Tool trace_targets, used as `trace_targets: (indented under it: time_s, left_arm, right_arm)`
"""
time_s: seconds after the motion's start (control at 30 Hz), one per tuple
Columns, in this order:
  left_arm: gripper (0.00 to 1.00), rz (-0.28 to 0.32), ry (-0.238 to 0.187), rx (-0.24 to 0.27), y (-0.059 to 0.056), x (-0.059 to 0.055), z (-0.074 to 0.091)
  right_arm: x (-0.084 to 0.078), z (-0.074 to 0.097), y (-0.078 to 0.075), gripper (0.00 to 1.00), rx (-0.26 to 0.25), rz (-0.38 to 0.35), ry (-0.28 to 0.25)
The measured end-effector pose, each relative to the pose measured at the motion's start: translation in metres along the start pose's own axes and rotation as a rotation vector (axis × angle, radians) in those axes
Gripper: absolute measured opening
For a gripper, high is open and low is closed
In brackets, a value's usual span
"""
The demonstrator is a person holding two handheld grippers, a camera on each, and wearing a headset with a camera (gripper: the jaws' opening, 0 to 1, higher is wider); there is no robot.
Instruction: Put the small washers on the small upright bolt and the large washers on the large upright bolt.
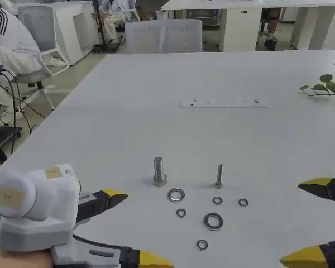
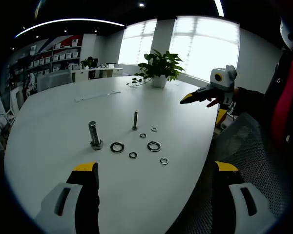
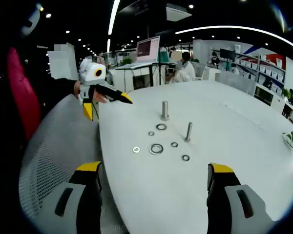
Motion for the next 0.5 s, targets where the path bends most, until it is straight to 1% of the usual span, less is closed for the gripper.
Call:
trace_targets:
  time_s: [0.5]
  left_arm:
    - [0.94,-0.007,-0.006,0.001,-0.0026,0.0016,0.0001]
  right_arm:
    - [-0.0001,-0.0012,0.0021,0.87,0.008,0.002,0.009]
Point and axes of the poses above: the centre of the closed fingertips' face, and the gripper's own axes: z roughly backward along the fingers, y roughly to its left, x roughly out of its top, the point moved 2 cm from there along z, roughly backward along the fingers, and after that the axes turned 7 degrees about y, right-handed, at the moved point
